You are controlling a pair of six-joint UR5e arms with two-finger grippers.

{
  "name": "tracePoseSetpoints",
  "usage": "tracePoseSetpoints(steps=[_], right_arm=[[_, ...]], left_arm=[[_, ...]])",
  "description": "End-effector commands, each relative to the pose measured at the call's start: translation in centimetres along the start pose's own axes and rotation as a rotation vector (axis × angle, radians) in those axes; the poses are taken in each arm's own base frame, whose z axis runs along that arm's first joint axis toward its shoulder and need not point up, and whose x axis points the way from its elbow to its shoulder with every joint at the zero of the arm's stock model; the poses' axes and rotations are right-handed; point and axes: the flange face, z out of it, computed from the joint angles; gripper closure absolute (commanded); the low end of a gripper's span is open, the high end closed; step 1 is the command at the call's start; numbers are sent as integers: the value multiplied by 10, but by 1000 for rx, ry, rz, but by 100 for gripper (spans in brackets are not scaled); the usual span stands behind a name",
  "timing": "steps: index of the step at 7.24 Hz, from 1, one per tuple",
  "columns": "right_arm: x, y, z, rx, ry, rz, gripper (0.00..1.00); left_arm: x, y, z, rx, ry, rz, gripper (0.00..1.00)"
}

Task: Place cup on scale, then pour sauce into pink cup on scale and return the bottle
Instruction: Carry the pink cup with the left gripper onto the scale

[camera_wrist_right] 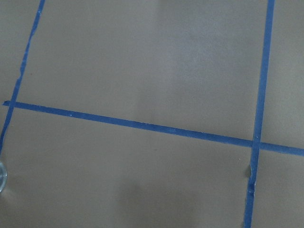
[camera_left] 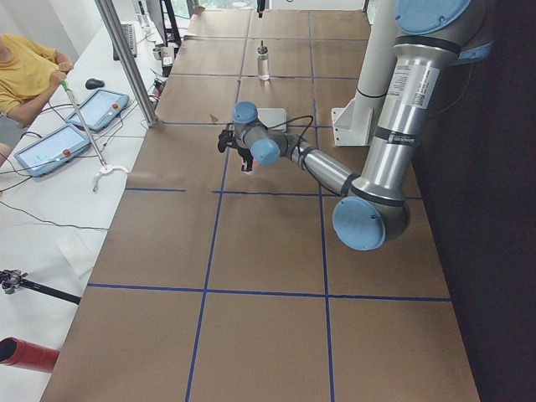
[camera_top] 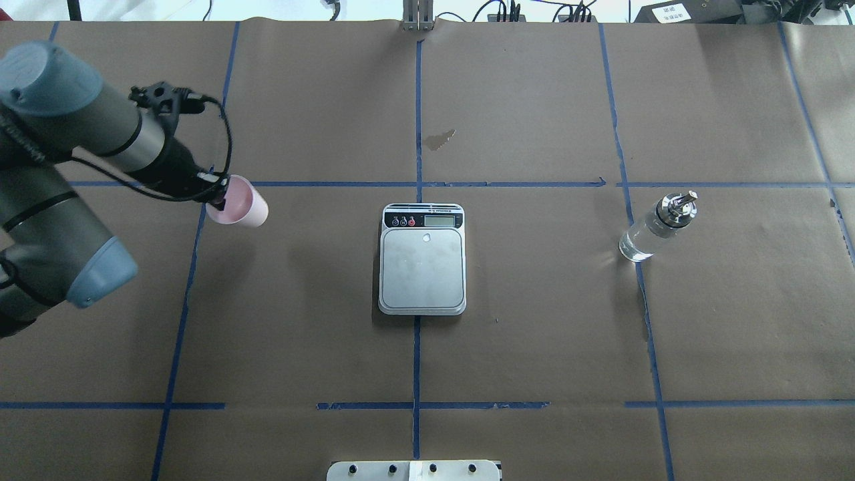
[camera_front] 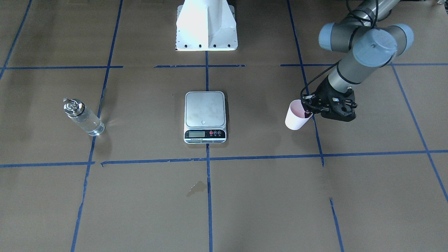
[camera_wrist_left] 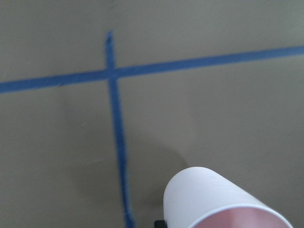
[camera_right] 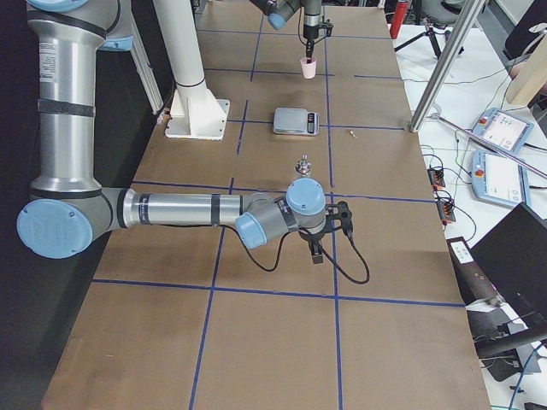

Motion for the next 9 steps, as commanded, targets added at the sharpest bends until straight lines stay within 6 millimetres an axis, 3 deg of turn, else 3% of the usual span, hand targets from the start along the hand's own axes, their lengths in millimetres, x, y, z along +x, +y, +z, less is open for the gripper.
tracePoseSetpoints(steps=[1, 3, 4, 5, 6, 8, 9], right_arm=[[-22, -4, 3, 36, -29, -76, 0], [-46, -4, 10, 85, -68, -57, 4], [-60, 0, 16, 136, -86, -75, 2], [-67, 2, 20, 138, -97, -94, 2], [-74, 1, 20, 142, -106, -111, 3], [-77, 2, 20, 132, -121, -92, 0], [-79, 2, 20, 129, -129, -87, 0]], left_arm=[[102, -24, -47, 11, 30, -180, 100], [211, 11, -5, -28, 41, -277, 100], [238, 29, 20, -46, 23, -287, 100], [239, 34, 33, -66, 8, -291, 100], [257, 46, 48, -93, 8, -302, 100], [280, 46, 53, -99, 25, -295, 100], [280, 44, 59, -99, 31, -290, 100]])
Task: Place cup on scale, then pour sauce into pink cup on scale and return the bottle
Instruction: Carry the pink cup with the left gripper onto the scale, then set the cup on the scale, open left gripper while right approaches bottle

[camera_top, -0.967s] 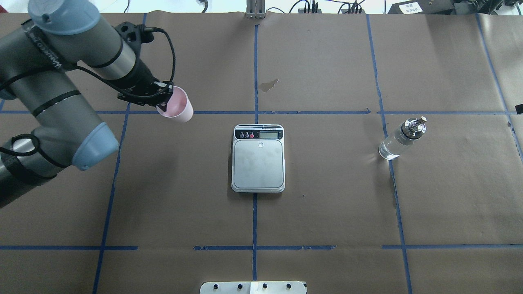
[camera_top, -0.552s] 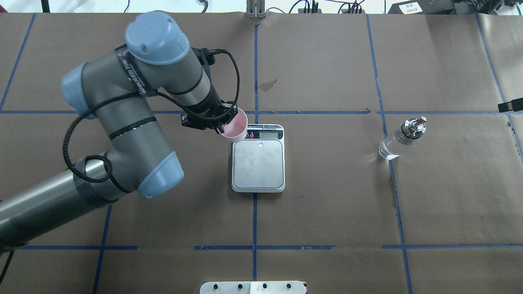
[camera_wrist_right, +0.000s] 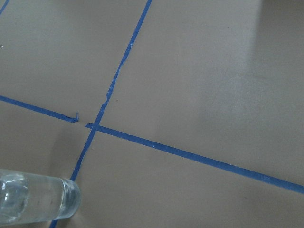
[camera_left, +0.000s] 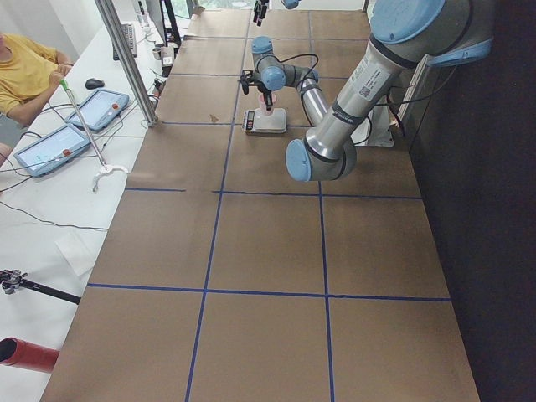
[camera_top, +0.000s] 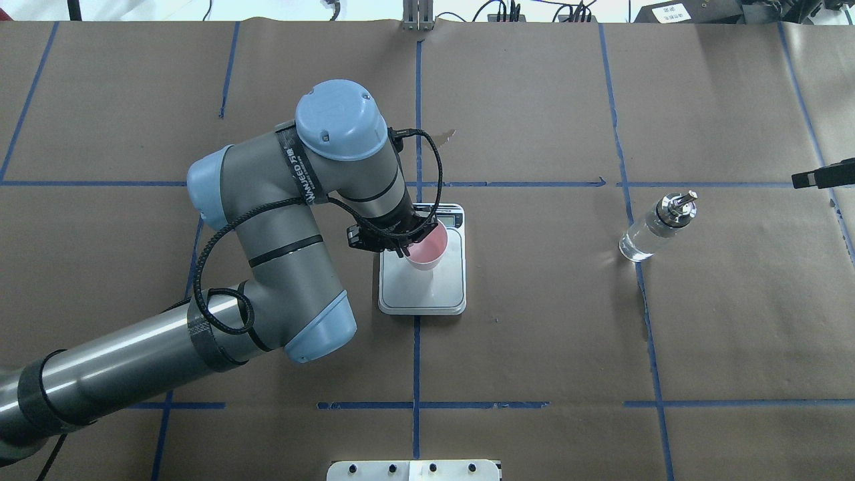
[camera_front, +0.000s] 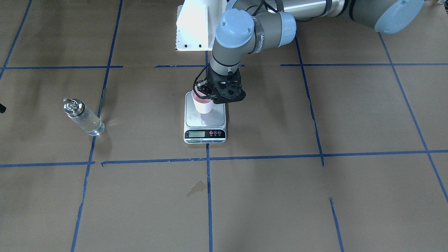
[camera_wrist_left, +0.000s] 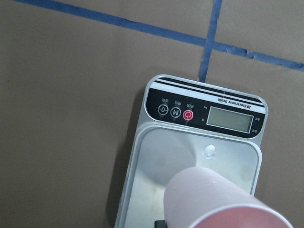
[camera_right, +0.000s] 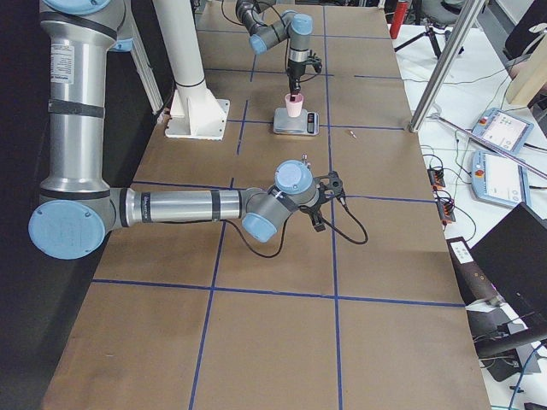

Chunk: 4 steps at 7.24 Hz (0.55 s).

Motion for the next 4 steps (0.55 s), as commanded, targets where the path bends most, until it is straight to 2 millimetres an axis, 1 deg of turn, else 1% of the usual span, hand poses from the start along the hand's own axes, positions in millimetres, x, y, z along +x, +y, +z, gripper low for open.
tracePoseSetpoints(steps=[1, 4], right_arm=[[-4, 3, 1, -9, -27, 7, 0], [-9, 4, 2, -20, -46, 3, 0]], left_arm=[[1, -3, 19, -6, -7, 2, 100], [-2, -2, 20, -3, -11, 1, 100]])
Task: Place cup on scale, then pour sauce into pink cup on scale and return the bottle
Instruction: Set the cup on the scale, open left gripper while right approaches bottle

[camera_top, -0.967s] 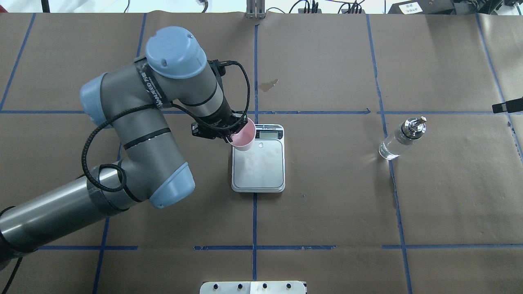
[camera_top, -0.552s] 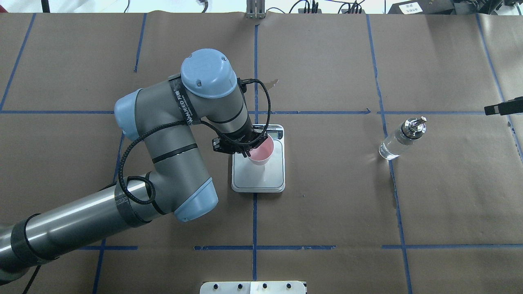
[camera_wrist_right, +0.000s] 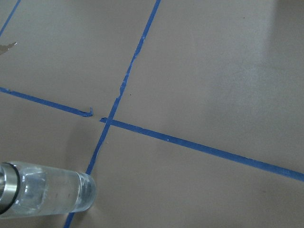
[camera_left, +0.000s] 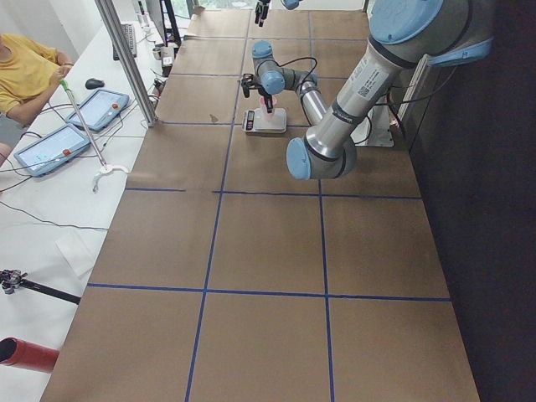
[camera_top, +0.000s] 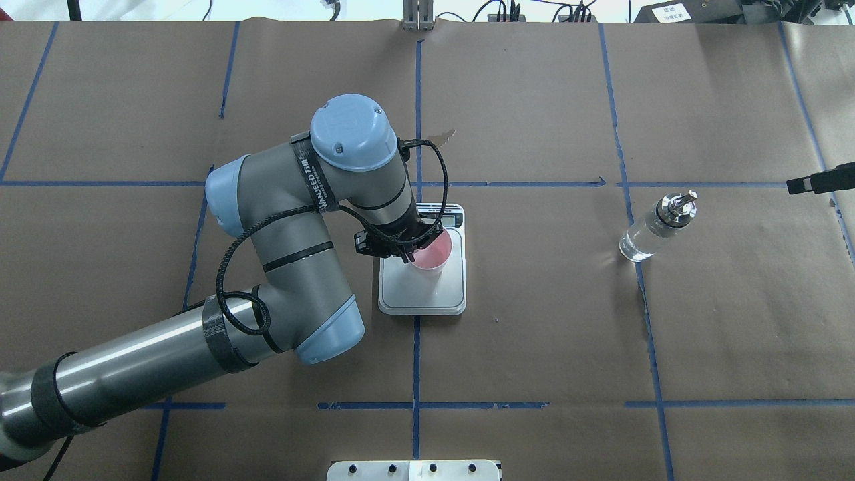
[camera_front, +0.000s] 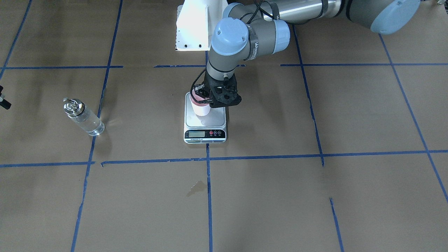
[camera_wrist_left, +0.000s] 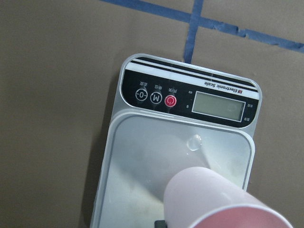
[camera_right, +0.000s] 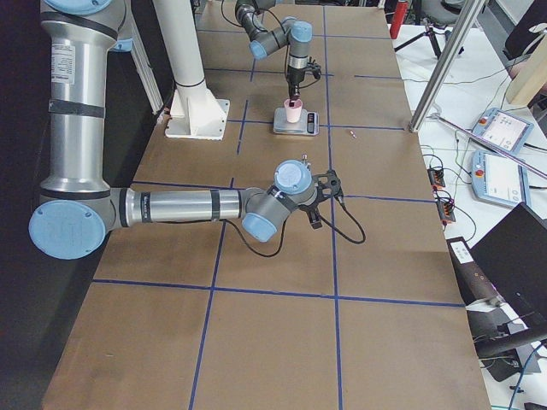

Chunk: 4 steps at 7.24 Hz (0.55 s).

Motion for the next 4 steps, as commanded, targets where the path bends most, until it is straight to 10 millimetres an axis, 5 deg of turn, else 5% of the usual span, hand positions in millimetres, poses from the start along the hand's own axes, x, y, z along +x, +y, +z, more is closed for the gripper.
tracePoseSetpoints(steps=[1, 2, 4], right_arm=[[-8, -1, 0, 0, -11, 15, 0], [-18, 1, 3, 25, -35, -4, 0], [-35, 3, 9, 18, -65, 34, 0]], left_arm=[[-8, 0, 3, 1, -8, -4, 56], [-25, -1, 6, 10, -18, -6, 47], [-23, 19, -39, 34, 67, 43, 30]])
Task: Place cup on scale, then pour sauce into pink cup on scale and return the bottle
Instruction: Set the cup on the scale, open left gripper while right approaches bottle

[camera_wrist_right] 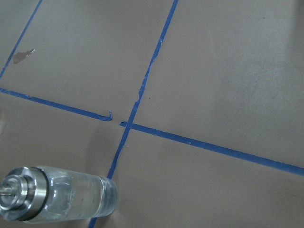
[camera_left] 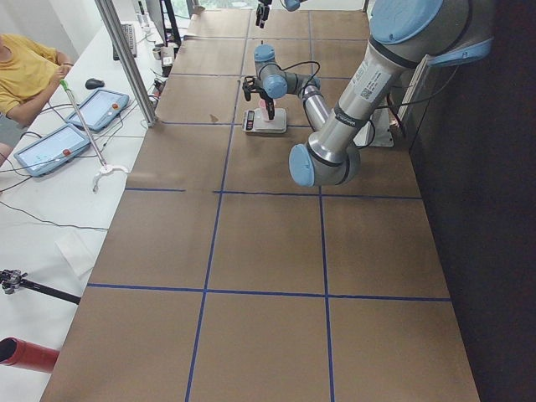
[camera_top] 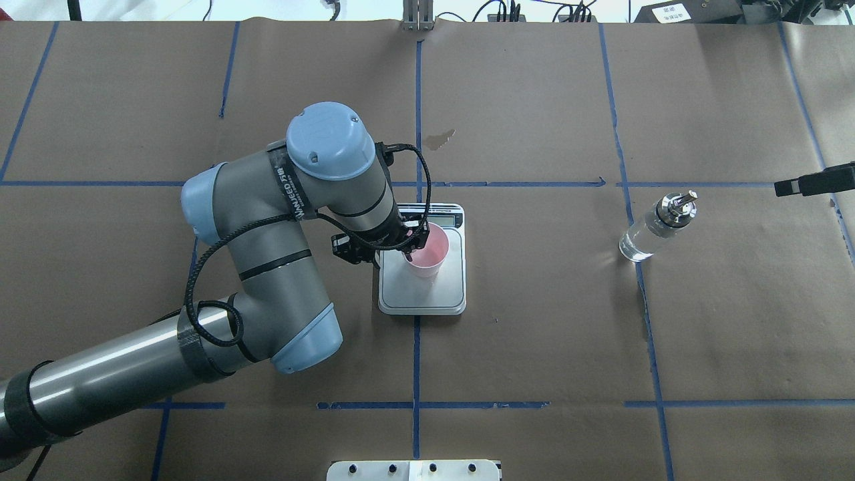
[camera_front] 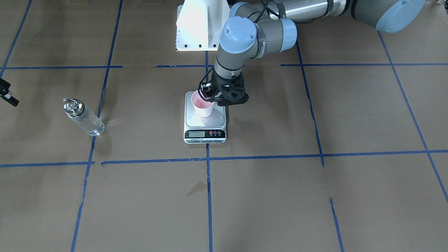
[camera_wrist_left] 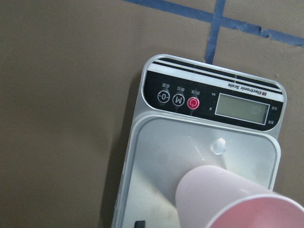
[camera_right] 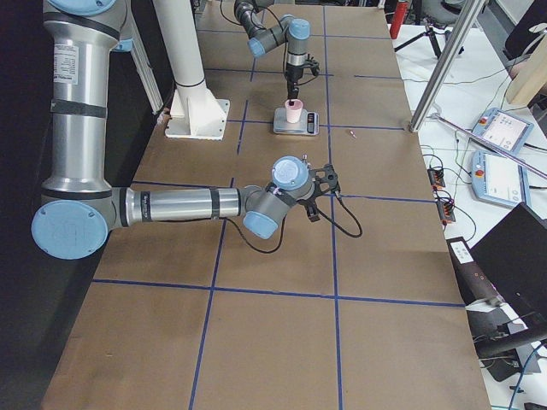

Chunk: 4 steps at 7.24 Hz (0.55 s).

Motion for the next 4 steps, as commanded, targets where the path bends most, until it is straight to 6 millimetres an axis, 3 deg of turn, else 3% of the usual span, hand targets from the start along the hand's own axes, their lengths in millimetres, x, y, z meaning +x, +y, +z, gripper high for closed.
tracePoseSetpoints(steps=[1, 2, 3, 4], right_arm=[[-26, 1, 5, -8, -39, -8, 0], [-28, 14, 1, -18, -39, -6, 0], [-52, 22, -4, 8, -29, 1, 0], [-82, 36, 3, 6, -31, 33, 0]], left_arm=[[3, 10, -52, 35, 88, 35, 27], [3, 8, -66, 49, 106, 37, 27], [1, 4, -91, 76, 141, 41, 27], [-3, -1, -111, 100, 164, 39, 27]])
